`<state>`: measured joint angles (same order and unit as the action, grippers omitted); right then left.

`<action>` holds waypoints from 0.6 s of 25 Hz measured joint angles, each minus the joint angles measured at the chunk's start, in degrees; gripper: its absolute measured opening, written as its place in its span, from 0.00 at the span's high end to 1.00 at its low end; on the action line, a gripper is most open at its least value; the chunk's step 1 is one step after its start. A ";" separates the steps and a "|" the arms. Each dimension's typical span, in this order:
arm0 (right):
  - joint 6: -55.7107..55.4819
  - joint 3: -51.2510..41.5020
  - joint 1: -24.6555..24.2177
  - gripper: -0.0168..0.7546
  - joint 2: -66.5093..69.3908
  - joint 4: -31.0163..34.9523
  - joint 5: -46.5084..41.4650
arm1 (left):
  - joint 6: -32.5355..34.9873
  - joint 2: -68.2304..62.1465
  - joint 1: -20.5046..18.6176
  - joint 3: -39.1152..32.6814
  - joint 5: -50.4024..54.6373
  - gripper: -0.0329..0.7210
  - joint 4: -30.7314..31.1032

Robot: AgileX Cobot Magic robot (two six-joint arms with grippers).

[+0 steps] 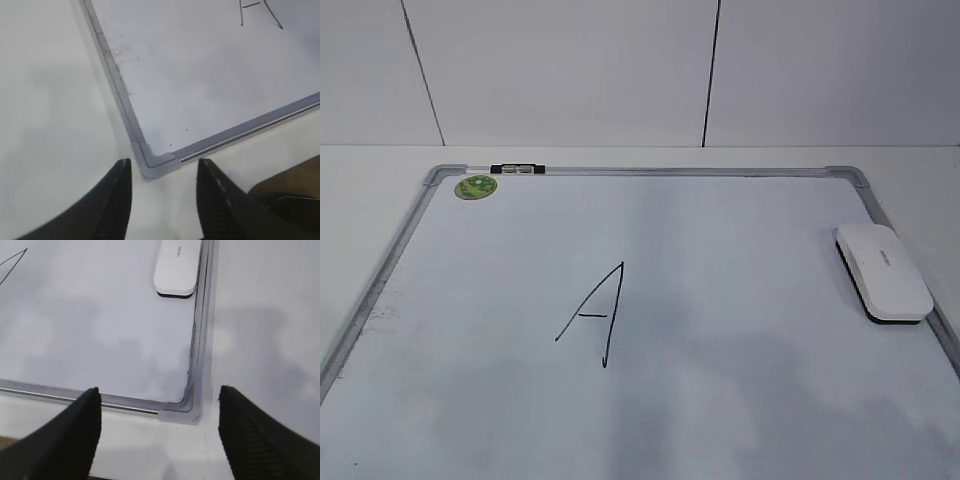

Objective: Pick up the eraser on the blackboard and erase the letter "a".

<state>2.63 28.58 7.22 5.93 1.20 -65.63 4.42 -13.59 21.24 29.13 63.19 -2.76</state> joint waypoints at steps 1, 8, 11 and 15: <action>0.00 0.00 0.00 0.22 -0.39 0.00 0.00 | 0.00 0.46 1.03 0.00 0.00 0.55 0.00; 0.00 0.00 0.00 0.22 -4.22 0.00 0.00 | 0.00 1.22 2.17 0.00 0.00 0.57 -0.14; 0.00 0.00 0.00 0.22 -6.59 0.00 0.00 | 0.00 2.38 2.17 0.00 0.00 0.58 -0.14; 0.00 0.00 0.00 0.22 -6.87 0.00 0.00 | 0.00 5.62 2.17 0.00 0.00 0.58 -0.14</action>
<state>2.63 28.58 7.22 -0.94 1.20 -65.63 4.42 -7.97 23.41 29.13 63.19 -2.90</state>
